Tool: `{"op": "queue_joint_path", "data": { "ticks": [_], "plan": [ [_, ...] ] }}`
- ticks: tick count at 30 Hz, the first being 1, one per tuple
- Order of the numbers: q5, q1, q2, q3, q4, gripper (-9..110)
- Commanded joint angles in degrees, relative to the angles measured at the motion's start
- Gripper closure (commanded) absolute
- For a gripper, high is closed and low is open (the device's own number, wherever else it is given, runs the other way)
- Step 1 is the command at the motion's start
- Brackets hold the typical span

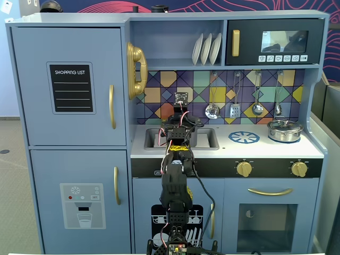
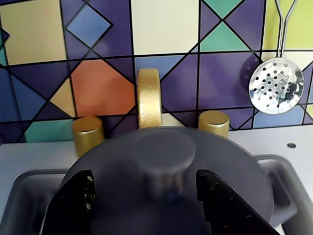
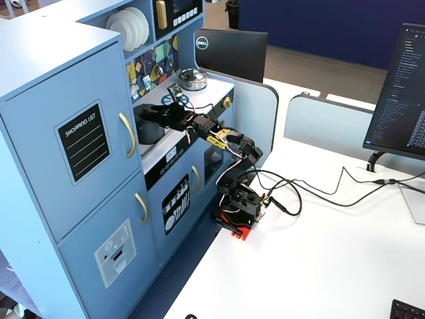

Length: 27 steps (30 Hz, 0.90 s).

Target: Take off the lid from the gray recipient and place it on the counter

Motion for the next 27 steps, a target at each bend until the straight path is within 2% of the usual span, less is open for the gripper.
{"op": "queue_joint_path", "data": {
  "ticks": [1,7,11,19,23,27],
  "plan": [
    [-0.2,0.9,-3.6,-5.9,-3.1,84],
    [0.7,0.3,-6.2,-6.1,-6.4,88],
    [0.5,-1.0,-6.3,-6.0,-7.6,102],
    [-1.8,-1.3,-4.1,-13.3,-6.0,102],
    [-3.6,2.7,-1.1,-16.6,-0.3,102],
    [-1.8,12.0,2.0,-13.4,1.1,102]
  ]
}}
